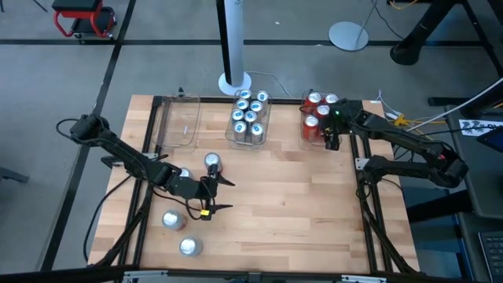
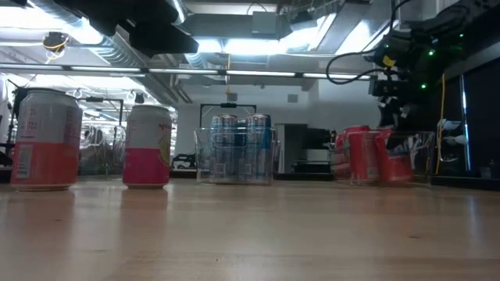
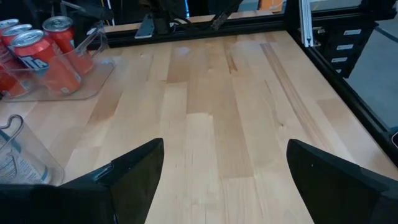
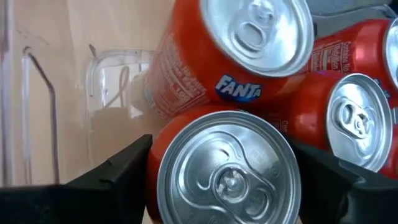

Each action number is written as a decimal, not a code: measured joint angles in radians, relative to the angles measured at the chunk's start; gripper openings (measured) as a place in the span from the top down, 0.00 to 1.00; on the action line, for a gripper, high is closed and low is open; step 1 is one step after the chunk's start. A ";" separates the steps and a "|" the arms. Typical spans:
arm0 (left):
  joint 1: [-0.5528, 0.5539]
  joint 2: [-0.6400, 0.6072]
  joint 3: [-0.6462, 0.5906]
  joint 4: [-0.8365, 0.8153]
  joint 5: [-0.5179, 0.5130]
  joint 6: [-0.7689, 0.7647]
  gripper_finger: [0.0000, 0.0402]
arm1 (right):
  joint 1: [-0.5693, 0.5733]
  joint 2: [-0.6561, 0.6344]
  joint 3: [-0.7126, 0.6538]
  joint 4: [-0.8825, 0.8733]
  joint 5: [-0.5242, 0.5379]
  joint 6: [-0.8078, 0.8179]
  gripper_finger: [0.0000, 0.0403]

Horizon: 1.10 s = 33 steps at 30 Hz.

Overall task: Sort soda cans
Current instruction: Put the orange soda can into the right transparent bin, then put the pink-white soda can into the left transparent bin

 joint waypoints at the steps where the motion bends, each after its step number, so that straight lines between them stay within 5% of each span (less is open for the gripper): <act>1: 0.000 0.000 0.000 0.000 0.000 0.000 0.19 | 0.001 0.000 0.000 0.000 0.010 0.001 0.27; 7: 0.000 0.000 0.000 0.000 0.000 0.000 0.19 | 0.001 0.002 -0.001 -0.013 0.049 0.016 0.05; 16: 0.000 0.000 0.000 0.000 0.001 -0.004 0.19 | 0.001 -0.016 0.105 -0.128 0.060 -0.004 0.21; 23: 0.000 0.000 0.000 -0.001 0.001 -0.011 0.19 | 0.001 -0.043 0.221 -0.250 0.068 -0.004 0.13; 33: 0.000 0.000 0.000 0.006 0.001 -0.011 0.19 | 0.001 -0.017 0.150 -0.220 0.060 -0.002 0.14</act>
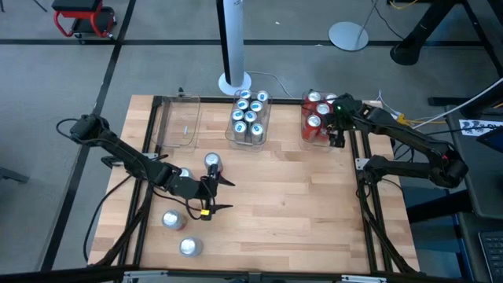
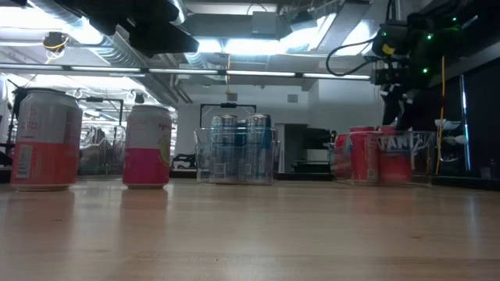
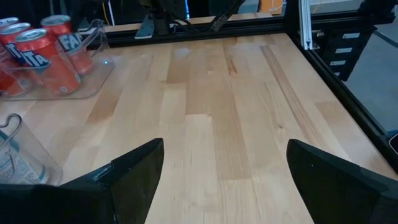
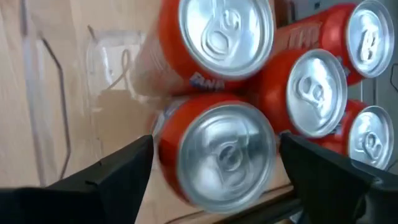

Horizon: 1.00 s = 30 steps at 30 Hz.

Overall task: Sort soda cans
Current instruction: Put the pink-white soda can into the left transparent bin

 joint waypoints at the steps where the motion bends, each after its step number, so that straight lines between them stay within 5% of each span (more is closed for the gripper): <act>1: 0.000 0.000 0.000 0.000 0.000 0.000 0.19 | 0.000 0.000 -0.003 -0.002 0.008 -0.001 0.14; 10: 0.000 0.000 0.000 0.000 0.000 0.006 0.19 | 0.000 -0.006 0.017 -0.021 0.020 -0.028 0.17; 19: 0.002 0.000 0.000 -0.011 0.000 0.000 0.19 | 0.022 -0.010 0.265 -0.146 0.009 -0.112 0.17; 30: 0.100 0.000 0.000 -0.007 -0.002 -0.016 0.19 | 0.307 -0.018 0.187 0.356 0.037 -0.369 0.17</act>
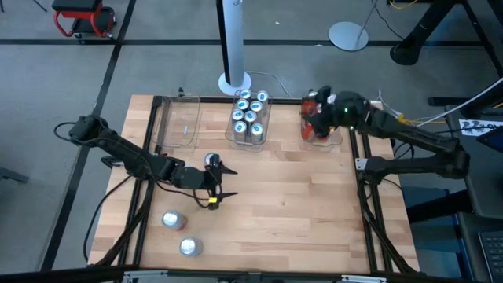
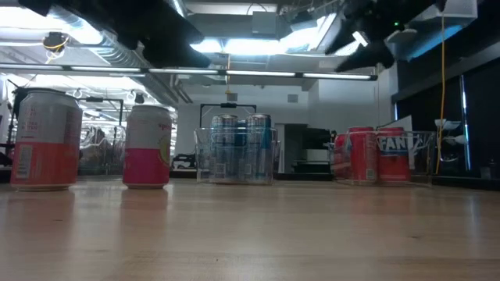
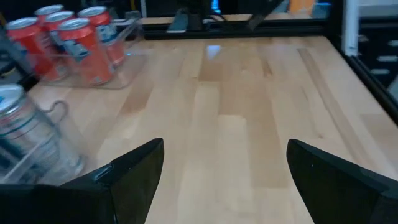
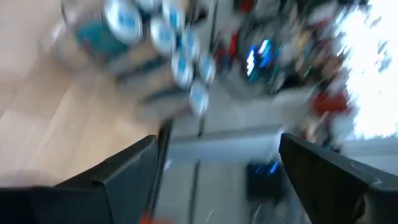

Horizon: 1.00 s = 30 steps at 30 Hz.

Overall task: Sort soda cans
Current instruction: Put the pink-white soda can into the left transparent bin

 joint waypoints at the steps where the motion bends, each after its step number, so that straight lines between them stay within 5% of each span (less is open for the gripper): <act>1: 0.009 0.000 0.000 0.001 0.001 -0.012 0.19 | 0.026 0.000 -0.026 0.065 -0.004 -0.018 0.17; 13: 0.021 -0.001 0.001 0.021 0.010 -0.079 0.17 | 0.340 0.000 -0.297 0.406 -0.008 -0.004 0.17; 21: 0.081 -0.001 0.016 -0.001 -0.055 -0.072 0.02 | 0.538 0.000 -0.498 0.656 0.125 0.039 0.17; 30: 0.185 -0.025 0.284 -0.576 -0.029 -0.102 0.01 | 0.692 0.006 -0.672 0.882 0.239 0.069 0.17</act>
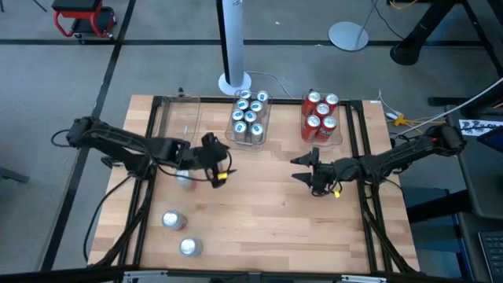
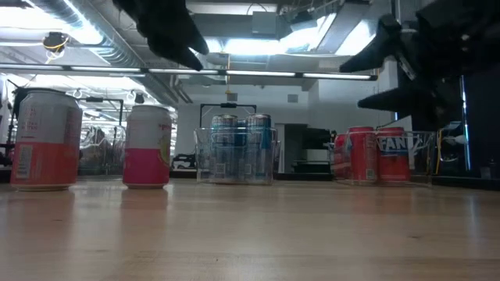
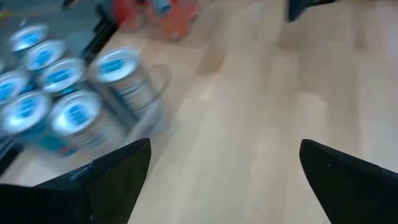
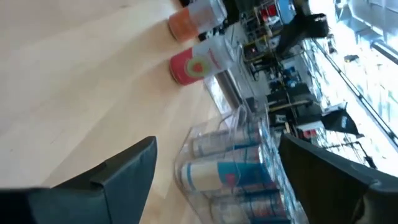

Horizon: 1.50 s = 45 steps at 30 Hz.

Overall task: Sort soda cans
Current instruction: Put the pink-white soda can into the left transparent bin

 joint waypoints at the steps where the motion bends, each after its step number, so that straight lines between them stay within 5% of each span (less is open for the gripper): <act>1: 0.013 0.000 0.031 -0.057 0.000 -0.017 0.01 | 0.011 0.000 -0.012 0.015 0.020 0.001 0.17; 7: 0.036 -0.001 0.142 -0.236 0.004 -0.081 0.01 | 0.052 0.000 -0.059 0.071 0.129 0.002 0.17; 22: 0.107 0.014 0.137 -0.512 0.051 -0.518 0.01 | 0.049 0.000 -0.072 0.071 0.141 0.007 0.17; 45: 0.135 0.195 0.100 -0.516 0.163 -0.552 0.01 | 0.049 0.000 -0.072 0.064 0.141 0.015 0.17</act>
